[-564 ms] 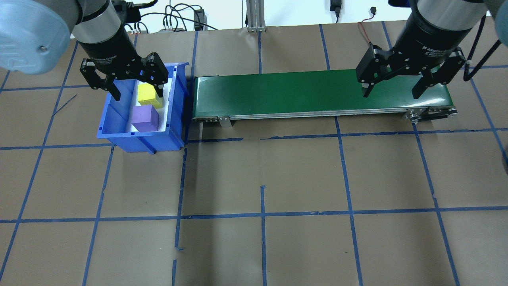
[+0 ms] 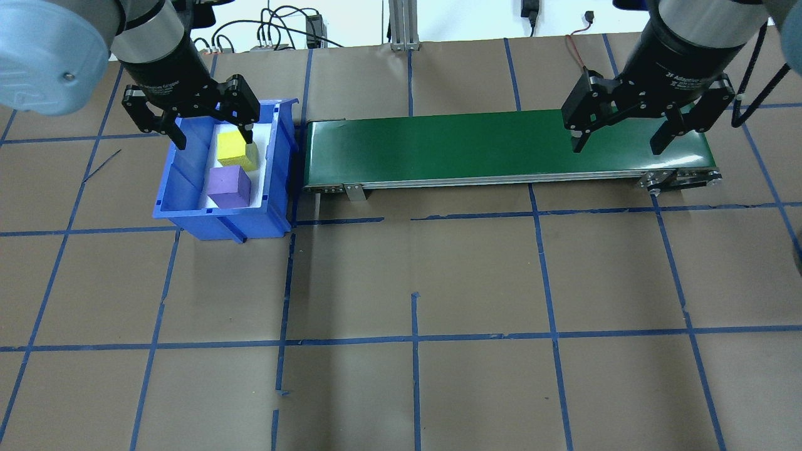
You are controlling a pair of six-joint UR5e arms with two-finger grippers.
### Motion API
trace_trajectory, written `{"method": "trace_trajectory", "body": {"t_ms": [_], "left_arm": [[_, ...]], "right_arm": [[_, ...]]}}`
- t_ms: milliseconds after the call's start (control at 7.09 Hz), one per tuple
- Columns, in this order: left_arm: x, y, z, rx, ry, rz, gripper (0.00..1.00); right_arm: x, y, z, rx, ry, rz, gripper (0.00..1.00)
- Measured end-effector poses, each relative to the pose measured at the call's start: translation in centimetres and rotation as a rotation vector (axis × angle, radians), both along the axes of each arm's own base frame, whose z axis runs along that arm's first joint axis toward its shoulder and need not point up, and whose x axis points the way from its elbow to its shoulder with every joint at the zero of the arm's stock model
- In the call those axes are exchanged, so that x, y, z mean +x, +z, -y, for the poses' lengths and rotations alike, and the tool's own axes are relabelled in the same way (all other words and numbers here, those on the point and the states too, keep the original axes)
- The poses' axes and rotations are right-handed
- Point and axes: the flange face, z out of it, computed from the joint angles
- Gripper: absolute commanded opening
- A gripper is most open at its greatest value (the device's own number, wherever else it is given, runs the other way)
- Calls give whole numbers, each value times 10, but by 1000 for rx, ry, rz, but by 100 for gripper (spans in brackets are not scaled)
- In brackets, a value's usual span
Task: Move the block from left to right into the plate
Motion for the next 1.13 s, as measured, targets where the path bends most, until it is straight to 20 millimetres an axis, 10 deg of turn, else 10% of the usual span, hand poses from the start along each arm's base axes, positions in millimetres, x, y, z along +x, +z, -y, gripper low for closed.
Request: {"method": "trace_trajectory", "body": {"t_ms": [564, 1129], "left_arm": [[51, -94, 78, -32, -56, 3, 100], [79, -179, 79, 54, -51, -11, 100]], "right_arm": [[-1, -2, 1, 3, 10, 2, 100], [-1, -1, 1, 0, 4, 1, 100]]}}
